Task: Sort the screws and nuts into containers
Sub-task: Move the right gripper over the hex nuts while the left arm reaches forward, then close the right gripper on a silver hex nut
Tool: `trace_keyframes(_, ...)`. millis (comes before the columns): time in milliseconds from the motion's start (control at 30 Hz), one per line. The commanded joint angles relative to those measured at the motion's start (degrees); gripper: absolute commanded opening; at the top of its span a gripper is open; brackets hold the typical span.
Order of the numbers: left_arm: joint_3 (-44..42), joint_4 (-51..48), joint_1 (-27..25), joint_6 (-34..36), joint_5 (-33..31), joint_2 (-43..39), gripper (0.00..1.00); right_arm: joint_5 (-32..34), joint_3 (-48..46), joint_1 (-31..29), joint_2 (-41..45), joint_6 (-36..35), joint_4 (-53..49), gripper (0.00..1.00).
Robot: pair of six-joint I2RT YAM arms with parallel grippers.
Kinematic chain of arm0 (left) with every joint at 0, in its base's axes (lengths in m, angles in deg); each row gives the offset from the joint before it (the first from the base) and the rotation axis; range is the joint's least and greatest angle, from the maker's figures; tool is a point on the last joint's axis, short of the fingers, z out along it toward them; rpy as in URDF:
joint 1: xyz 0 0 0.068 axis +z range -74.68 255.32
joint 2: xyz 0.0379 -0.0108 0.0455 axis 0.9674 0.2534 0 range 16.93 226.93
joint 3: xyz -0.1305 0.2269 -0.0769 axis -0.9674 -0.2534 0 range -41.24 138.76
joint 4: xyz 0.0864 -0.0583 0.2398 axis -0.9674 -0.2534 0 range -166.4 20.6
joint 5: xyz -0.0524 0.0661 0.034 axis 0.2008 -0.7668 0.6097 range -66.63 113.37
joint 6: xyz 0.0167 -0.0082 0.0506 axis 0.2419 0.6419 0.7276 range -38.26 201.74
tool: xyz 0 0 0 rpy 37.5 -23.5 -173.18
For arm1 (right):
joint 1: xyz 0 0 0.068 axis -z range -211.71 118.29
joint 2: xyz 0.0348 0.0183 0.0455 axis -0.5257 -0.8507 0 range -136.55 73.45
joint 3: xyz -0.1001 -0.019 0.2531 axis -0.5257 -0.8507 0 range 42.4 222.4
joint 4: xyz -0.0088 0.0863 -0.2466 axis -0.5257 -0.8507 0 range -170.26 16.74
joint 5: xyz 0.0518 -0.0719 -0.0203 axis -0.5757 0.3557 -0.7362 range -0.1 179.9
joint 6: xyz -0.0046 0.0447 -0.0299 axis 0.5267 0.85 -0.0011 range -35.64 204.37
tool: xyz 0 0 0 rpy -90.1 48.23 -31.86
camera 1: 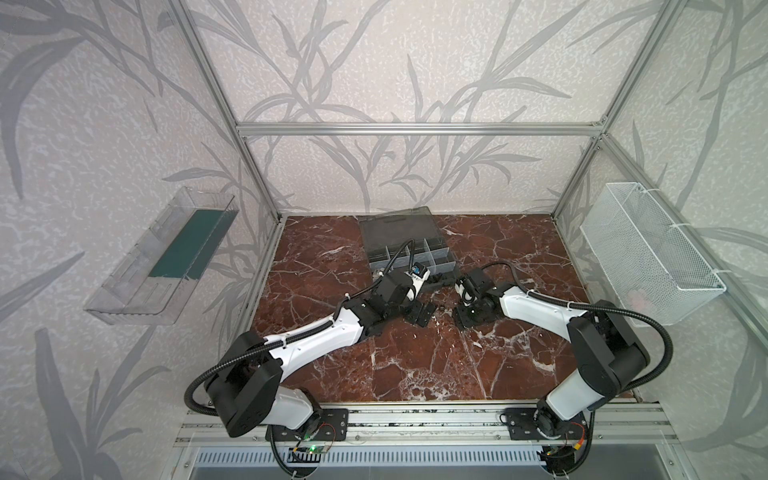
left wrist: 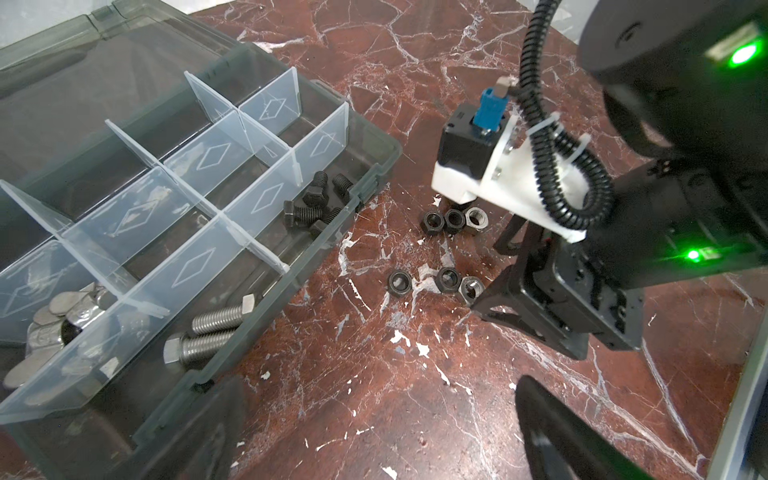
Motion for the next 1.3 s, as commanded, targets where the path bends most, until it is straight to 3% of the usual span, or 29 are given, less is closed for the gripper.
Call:
trace_keyframes(0, 2.12, -1.15, -0.16, 0.35, 0.50, 0.25, 0.99, -0.22, 2.07, -0.80, -1.64, -0.46, 0.42, 0.65)
trace_keyframes(233, 2.33, -1.58, -0.14, 0.08, 0.19, -0.69, 0.99, 0.39, 2.97, -1.96, -3.37, -0.50, -0.23, 0.51)
trace_keyframes(433, 1.94, -1.10, -0.14, -0.76, -0.05, -1.74, 0.99, 0.74, 2.15, -2.20, -3.49, 0.05, 0.27, 0.45)
trace_keyframes(900, 1.47, -0.96, -0.14, -1.09, -2.79, -4.17, 0.99, 3.09, 4.82, -2.93, -6.05, 0.14, -0.94, 0.22)
trace_keyframes(1267, 1.38, -1.30, 0.76, -0.24, -10.41, -7.28, 0.99, 3.44, 18.07, -2.92, -0.35, -1.99, -7.97, 0.18)
